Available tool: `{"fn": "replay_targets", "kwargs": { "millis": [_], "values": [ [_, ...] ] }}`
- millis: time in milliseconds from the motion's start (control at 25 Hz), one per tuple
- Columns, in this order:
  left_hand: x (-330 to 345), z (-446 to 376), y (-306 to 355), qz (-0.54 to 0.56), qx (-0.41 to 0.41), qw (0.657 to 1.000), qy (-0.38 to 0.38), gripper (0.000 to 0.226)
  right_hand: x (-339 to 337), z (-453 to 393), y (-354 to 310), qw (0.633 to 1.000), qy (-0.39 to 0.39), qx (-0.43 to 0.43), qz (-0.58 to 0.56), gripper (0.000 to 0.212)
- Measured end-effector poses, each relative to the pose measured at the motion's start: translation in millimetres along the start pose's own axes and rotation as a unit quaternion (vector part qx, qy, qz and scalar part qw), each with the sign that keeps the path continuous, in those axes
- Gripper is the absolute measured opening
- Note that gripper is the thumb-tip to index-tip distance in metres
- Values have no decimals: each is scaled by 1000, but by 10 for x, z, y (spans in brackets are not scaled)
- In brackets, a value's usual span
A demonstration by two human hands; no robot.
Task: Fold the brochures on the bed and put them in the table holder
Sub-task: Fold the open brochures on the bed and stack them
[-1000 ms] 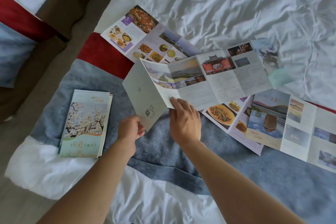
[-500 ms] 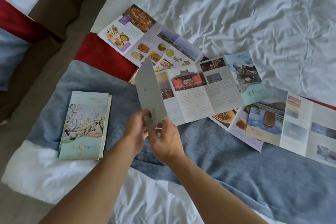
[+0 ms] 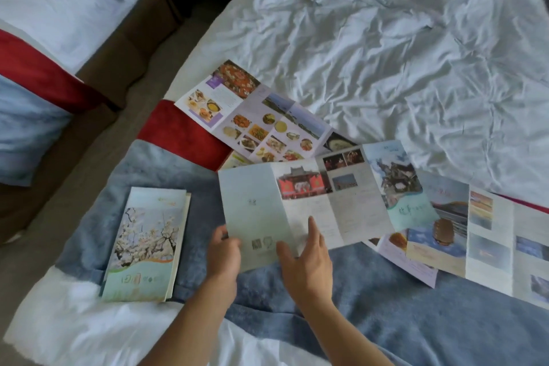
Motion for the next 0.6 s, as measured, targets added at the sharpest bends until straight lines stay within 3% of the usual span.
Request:
{"fn": "replay_targets", "kwargs": {
  "millis": [160,240,440,520,600],
  "values": [
    [-37,-52,-60,-2,-44,999,-17,36,-11,16,-7,992,-73,29,-101,82],
    [-16,-44,-103,-14,-55,998,-27,34,4,47,-35,983,-98,45,-151,71],
    [-9,-6,-152,-52,-27,998,-32,30,10,78,-85,979,-65,39,-187,29],
    [-15,-2,-141,-61,-24,997,-38,29,3,85,-88,979,-56,36,-193,24],
    [-15,7,-127,-59,-17,998,-29,28,4,87,-74,980,-47,32,-188,34]
  ]
}}
Point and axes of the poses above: each hand's wrist, its own z-axis away from the middle knuckle, its own x-axis out of the palm, y = z × x, the point moved 1 cm from there along -z, towards the middle knuckle, and after that the axes turned 5 degrees about z, right-handed, at the moved point
